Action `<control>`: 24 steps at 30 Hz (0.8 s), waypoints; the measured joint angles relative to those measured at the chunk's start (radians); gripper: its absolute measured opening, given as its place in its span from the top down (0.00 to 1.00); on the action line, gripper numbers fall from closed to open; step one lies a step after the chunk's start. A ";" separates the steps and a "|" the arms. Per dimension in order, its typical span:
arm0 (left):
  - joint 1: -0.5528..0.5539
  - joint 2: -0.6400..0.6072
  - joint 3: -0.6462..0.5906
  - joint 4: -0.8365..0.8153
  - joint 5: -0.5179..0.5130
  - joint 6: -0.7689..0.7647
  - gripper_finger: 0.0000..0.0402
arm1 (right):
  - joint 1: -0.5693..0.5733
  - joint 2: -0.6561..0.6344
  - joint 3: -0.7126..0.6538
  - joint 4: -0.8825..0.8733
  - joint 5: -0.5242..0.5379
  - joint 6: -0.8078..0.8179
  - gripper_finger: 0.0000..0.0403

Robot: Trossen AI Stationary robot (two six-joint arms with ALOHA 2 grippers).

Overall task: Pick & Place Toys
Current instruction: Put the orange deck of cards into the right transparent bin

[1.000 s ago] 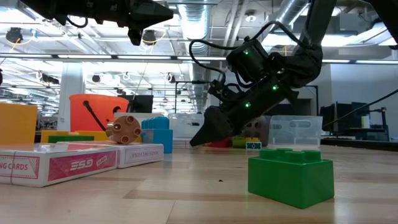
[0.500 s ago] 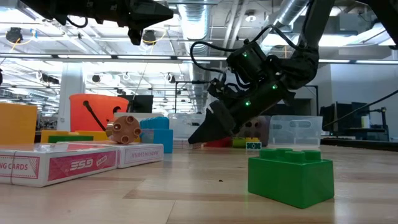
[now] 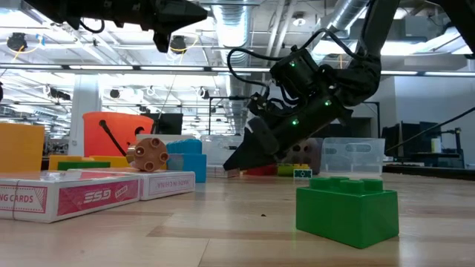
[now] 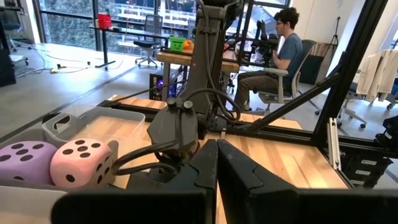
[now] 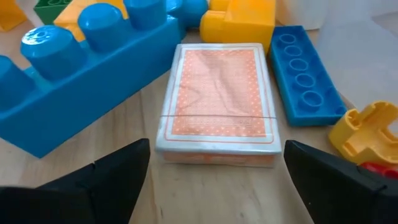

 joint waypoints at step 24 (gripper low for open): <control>0.000 0.000 0.000 0.005 0.000 0.000 1.00 | 0.016 0.000 0.122 -0.274 0.115 0.030 0.10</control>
